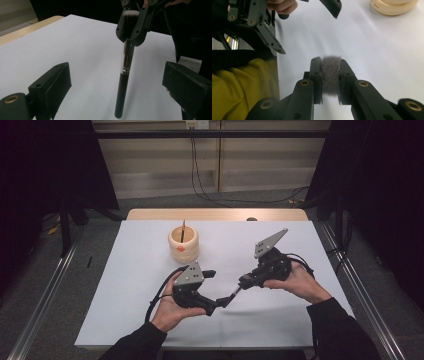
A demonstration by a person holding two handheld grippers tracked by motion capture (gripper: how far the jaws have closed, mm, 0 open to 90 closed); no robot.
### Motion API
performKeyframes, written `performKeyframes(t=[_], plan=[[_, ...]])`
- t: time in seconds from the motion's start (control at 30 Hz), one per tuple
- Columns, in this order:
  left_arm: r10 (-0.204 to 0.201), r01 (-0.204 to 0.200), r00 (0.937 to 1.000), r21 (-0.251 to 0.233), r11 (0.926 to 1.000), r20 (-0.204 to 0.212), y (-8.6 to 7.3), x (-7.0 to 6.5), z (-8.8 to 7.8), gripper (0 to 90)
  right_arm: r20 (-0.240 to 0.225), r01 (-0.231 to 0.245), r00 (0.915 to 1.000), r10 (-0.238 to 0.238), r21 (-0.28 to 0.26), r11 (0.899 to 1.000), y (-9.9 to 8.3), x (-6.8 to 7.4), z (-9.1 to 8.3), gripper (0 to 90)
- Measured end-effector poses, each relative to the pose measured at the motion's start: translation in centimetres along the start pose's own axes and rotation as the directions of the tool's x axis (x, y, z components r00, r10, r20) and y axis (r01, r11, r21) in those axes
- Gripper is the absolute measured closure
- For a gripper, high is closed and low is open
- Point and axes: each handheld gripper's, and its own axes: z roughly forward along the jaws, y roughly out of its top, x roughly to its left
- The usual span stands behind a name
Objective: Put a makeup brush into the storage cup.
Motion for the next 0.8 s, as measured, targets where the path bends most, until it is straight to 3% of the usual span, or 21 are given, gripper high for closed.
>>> performKeyframes(t=[0.23, 0.3, 0.37, 0.43, 0.47, 0.53, 0.57, 0.67, 0.8], plan=[[0.014, -0.015, 0.9999, 0.01, 0.9998, 0.004, 0.3, -0.1, 0.6, 10.8, 0.009, 0.015, 0.9998, -0.015, 0.04, 0.999, 1.1, 0.3, -0.1, 77.4], [0.016, -0.016, 0.9995, 0.007, 0.9998, 0.029, 0.3, -0.2, 0.9, 14.3, 0.012, 0.012, 0.9999, -0.012, 0.036, 0.999, 1.0, 0.3, 0.0, 77.4], [0.029, -0.03, 0.9993, 0.037, 0.9989, 0.024, 0.3, -0.4, 1.1, 18.2, 0.012, 0.008, 0.9999, -0.009, 0.036, 0.999, 0.9, 0.3, -0.1, 77.4], [0.028, -0.029, 0.9977, 0.027, 0.9992, 0.062, 0.3, -0.4, 1.5, 26.9, 0.006, 0.005, 1.0, -0.005, 0.03, 1.0, 0.9, 0.3, -0.2, 77.4], [0.017, -0.019, 0.9984, 0.03, 0.9994, 0.054, 0.3, -0.5, 1.6, 29.9, 0.004, 0.006, 1.0, -0.006, 0.026, 1.0, 0.9, 0.4, -0.2, 77.3], [0.036, -0.039, 0.9968, 0.036, 0.9986, 0.071, 0.5, -0.5, 2.0, 35.5, 0.003, 0.008, 1.0, -0.008, 0.023, 1.0, 0.9, 0.4, -0.3, 77.4], [0.039, -0.041, 0.9974, 0.042, 0.9982, 0.061, 0.5, -0.6, 2.0, 39.2, 0.005, 0.006, 1.0, -0.006, 0.022, 1.0, 0.9, 0.4, -0.3, 77.4], [0.026, -0.029, 0.9972, 0.04, 0.9988, 0.071, 0.7, -0.5, 2.4, 51.5, 0.005, 0.002, 1.0, -0.002, 0.026, 1.0, 0.8, 0.4, -0.2, 77.4], [0.028, -0.033, 0.9969, 0.07, 0.997, 0.074, 0.5, -0.3, 2.8, 58.7, 0.007, -0.006, 1.0, 0.006, 0.024, 1.0, 0.8, 0.3, -0.1, 77.4]])
